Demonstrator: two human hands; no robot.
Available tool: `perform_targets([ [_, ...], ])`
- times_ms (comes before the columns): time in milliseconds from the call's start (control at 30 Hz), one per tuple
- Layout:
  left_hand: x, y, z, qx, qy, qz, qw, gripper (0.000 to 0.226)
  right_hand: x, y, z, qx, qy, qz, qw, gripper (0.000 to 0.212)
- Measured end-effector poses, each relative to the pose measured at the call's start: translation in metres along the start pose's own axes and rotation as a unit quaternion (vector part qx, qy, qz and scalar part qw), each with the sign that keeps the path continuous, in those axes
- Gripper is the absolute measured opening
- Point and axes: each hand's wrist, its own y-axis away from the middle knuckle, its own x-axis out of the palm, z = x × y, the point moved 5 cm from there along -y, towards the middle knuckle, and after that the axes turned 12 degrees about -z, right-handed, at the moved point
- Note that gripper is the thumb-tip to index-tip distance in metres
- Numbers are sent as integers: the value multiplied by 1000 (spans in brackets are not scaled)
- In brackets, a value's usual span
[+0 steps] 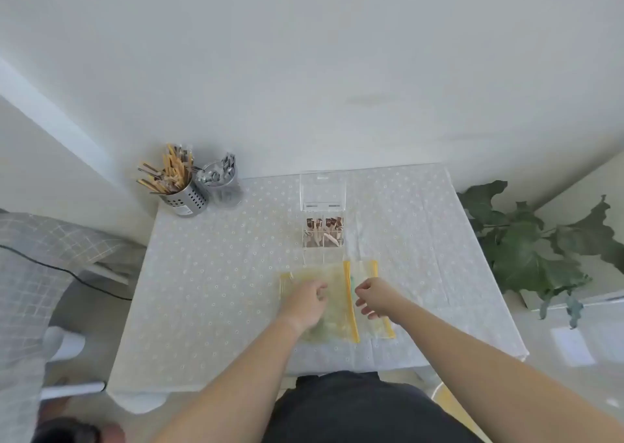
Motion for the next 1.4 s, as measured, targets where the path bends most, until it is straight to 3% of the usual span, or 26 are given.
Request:
perform_targets([
  [167,31,-4,7,-31,39,22,998,41,10,-10,-13,48,-45,11,998,25],
  [400,42,-14,18,-66,64,22,996,40,16,-28,-23,-13,23,-76,997,28],
  [733,47,-17,16,-73,68,6,995,44,25,-35,-16,-32,1,-24,999,15],
  [933,35,-7,15,-92,166,-1,982,43,26,-24,4,-62,-48,8,997,13],
  [1100,10,7,16,-104,231,-49,966,28,25,-10,27,-103,-58,33,992,15],
  [1400,-28,26,28,-113,319,-67,939,32,36,8,53,-175,-48,42,982,16],
])
